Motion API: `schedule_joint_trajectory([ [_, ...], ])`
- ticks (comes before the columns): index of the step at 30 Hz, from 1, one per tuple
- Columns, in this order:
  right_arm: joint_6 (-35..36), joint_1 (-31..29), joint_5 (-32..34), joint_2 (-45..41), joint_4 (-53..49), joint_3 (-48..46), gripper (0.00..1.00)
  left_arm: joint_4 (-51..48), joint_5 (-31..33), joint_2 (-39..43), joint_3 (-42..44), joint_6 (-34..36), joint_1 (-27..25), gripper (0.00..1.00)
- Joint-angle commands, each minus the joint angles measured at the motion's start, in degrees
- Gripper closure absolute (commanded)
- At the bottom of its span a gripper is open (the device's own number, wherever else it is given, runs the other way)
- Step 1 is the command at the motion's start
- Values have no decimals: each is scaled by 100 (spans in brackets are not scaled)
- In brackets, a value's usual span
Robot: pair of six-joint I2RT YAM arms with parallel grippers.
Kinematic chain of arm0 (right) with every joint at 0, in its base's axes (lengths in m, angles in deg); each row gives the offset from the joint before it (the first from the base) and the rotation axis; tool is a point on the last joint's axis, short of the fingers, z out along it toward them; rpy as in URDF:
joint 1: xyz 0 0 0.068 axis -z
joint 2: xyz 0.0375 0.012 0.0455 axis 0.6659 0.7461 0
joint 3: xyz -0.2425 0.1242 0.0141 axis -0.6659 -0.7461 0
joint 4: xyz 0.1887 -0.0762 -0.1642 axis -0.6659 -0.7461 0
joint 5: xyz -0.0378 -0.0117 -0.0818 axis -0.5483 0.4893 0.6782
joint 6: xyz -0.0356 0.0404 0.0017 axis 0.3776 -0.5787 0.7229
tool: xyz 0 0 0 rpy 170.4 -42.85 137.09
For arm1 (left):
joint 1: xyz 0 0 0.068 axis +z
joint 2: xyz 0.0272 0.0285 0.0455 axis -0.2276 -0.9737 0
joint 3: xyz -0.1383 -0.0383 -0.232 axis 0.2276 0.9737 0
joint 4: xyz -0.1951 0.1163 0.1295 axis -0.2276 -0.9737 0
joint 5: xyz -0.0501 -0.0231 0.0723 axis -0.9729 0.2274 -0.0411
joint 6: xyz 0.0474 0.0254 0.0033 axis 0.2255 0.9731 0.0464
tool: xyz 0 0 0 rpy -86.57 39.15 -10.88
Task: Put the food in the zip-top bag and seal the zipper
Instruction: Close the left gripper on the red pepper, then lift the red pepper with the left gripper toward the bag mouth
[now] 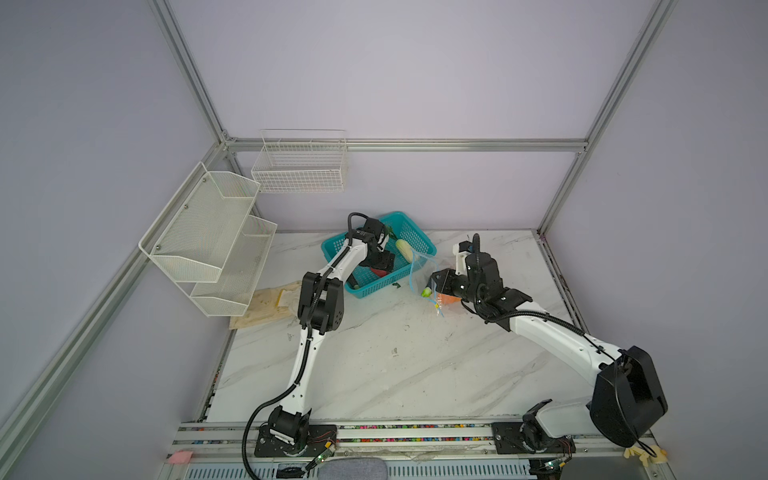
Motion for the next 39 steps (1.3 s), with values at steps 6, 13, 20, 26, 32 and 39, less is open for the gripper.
schedule_joint_trajectory([
  [6, 41, 29, 11, -62, 110, 136, 100, 181, 11, 605, 160, -48, 9, 26],
  [13, 39, 29, 16, -45, 146, 128, 100, 317, 29, 905, 464, -57, 19, 29],
  [20, 26, 30, 14, -75, 177, 93, 100, 354, 29, 1175, 690, -143, 36, 31],
  [26, 17, 29, -22, -30, 240, 85, 100, 376, -7, 1621, 1055, -228, 35, 32],
  [32, 12, 29, -54, 3, 300, 90, 100, 536, -102, 2260, 1666, -423, 27, 33],
  [39, 3, 29, -100, 30, 339, 93, 100, 864, -285, 3118, 2501, -646, -30, 35],
])
